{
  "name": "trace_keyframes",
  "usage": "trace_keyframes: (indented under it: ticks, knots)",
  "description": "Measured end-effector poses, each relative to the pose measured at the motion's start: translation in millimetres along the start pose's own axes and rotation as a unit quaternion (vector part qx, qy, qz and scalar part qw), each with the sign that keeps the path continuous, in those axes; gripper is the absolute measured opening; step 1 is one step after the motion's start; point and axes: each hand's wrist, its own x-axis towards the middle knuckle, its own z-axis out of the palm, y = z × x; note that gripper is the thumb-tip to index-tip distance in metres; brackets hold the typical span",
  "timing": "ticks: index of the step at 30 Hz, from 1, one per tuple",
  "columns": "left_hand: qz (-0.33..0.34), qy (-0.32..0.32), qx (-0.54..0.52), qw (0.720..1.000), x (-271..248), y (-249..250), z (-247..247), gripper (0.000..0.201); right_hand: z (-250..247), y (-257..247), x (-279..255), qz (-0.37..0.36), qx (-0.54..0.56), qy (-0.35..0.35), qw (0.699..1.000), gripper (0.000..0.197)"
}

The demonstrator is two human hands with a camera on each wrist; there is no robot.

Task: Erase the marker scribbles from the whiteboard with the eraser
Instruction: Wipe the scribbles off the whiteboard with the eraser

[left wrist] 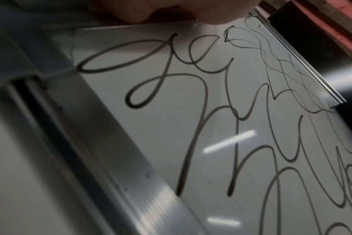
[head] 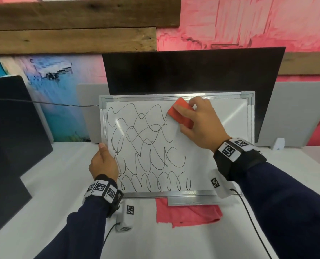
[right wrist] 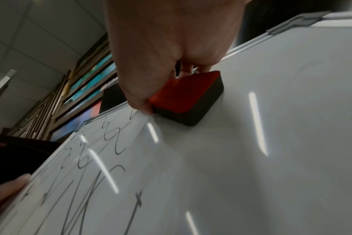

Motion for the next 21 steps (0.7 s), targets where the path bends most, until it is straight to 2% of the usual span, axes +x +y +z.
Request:
trace_keyframes:
  ticks: [4, 13, 18, 21]
  knots:
    - [-0.004, 0.015, 0.003, 1.000, -0.6, 0.1, 2.1, 0.074, 3.0, -1.5, -0.8, -0.008, 0.001, 0.005, 1.000, 0.058]
    - [-0.005, 0.019, 0.012, 1.000, -0.2, -2.3, 3.1, 0.085, -2.1, -11.0, 1.6, -0.041, -0.027, -0.032, 0.998, 0.058]
    - [0.001, 0.007, 0.016, 1.000, -3.3, 6.1, 0.2, 0.072, -6.3, 22.4, -40.6, -0.068, -0.010, -0.071, 0.995, 0.060]
    - [0.005, 0.001, 0.012, 1.000, -6.4, 9.5, -2.8, 0.062, -13.2, 38.0, -53.0, -0.032, 0.018, -0.035, 0.999, 0.060]
